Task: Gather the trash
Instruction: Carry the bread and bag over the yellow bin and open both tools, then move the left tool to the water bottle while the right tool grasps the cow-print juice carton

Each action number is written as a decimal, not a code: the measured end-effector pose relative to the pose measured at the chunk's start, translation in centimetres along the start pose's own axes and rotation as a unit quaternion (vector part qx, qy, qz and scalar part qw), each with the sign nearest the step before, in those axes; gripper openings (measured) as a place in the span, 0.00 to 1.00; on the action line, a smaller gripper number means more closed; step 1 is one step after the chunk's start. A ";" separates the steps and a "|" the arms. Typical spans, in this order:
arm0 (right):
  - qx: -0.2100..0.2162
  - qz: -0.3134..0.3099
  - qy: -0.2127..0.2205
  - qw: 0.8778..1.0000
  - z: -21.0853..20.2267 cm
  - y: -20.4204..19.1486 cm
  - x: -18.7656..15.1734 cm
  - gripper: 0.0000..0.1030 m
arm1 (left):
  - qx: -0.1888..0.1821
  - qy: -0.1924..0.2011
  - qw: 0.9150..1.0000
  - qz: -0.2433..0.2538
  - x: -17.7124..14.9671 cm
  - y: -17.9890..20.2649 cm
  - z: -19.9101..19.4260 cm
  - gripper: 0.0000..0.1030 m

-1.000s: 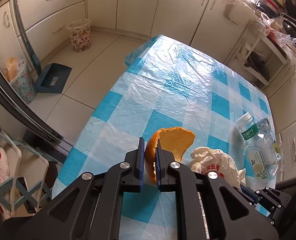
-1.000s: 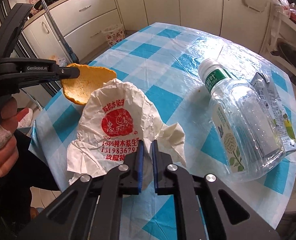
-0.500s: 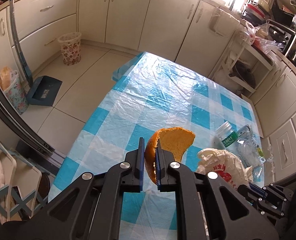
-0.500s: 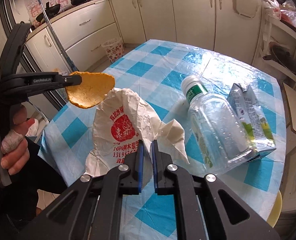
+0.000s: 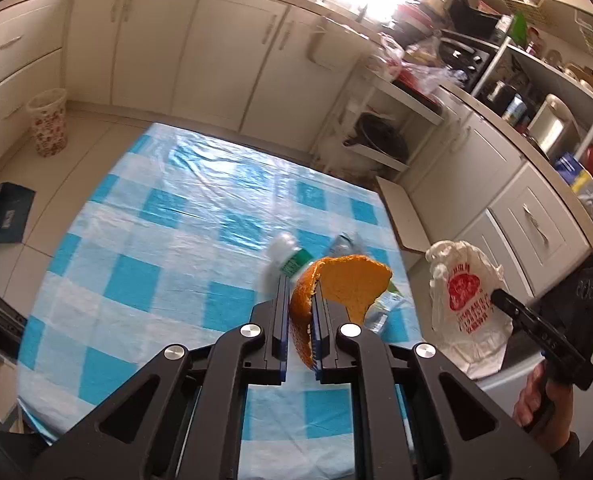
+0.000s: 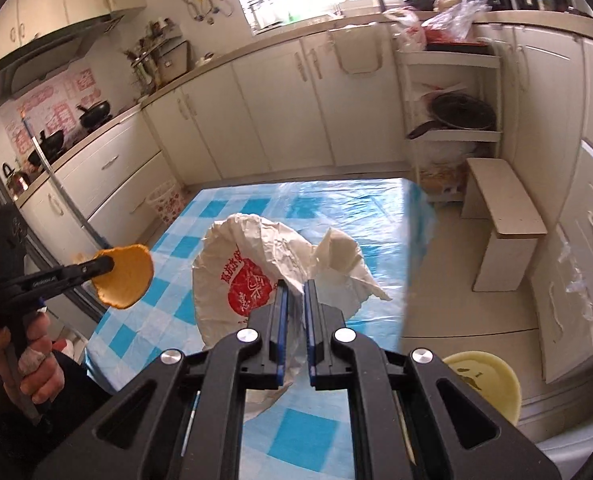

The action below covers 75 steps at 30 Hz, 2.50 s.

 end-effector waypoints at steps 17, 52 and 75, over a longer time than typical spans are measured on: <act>-0.156 0.164 -0.190 0.955 4.9 20.4 -11.6 0.30 | -0.053 -0.201 0.973 0.095 -16.0 22.2 15.8 0.09; 0.045 0.066 -0.079 0.994 12.4 1.1 -1.2 0.54 | 0.217 -0.106 0.967 -0.079 -5.6 -0.3 10.8 0.69; 0.063 -0.043 -0.203 0.976 19.3 -5.9 -6.5 0.34 | 0.186 -0.163 0.960 -0.130 -5.0 -1.7 14.5 0.79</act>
Point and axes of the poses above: each gripper's, at about its wrist camera, not at the fingertips, and z roughly the way its jaws point, y to its right, x to its top, the point moved 8 cm from there along z, roughly the way its jaws point, and after that the axes turned 8 degrees about y, right-handed, at the moved point
